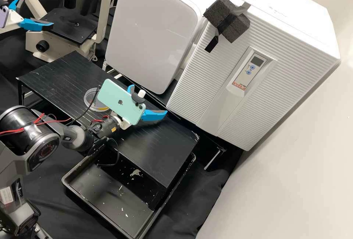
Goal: Place the petri dish on the microscope
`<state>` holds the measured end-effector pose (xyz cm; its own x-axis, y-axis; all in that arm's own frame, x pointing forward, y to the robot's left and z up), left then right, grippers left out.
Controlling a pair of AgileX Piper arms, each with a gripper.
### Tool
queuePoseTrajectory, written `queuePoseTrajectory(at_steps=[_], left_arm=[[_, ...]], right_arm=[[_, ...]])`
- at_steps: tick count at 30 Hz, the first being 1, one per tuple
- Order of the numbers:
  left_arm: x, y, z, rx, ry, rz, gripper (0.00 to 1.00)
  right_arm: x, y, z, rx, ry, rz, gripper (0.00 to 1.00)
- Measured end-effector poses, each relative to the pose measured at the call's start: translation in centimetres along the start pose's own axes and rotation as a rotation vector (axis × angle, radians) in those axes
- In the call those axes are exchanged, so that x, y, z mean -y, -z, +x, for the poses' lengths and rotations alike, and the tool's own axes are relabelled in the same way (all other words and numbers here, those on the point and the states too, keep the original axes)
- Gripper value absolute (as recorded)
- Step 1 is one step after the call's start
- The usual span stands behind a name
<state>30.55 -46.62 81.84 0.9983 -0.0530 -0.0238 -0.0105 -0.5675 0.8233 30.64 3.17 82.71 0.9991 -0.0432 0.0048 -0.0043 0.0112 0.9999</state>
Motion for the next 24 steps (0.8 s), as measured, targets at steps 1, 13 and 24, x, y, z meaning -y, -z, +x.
queuePoseTrajectory(at_steps=[1, 13, 24], left_arm=[[0.0, -0.3, 0.0, 0.017, 0.003, -0.002, 1.0], [-0.4, -7.0, -1.2, 0.388, 0.046, -0.075, 1.0], [1.6, -13.6, 0.1, 0.712, 0.161, -0.049, 1.0]], right_arm=[[0.0, 0.0, 0.0, 0.0, 0.0, 0.0, 1.0], [0.0, 0.0, 0.0, 0.0, 0.0, 0.0, 1.0], [0.0, 0.0, 0.0, 0.0, 0.0, 0.0, 1.0]])
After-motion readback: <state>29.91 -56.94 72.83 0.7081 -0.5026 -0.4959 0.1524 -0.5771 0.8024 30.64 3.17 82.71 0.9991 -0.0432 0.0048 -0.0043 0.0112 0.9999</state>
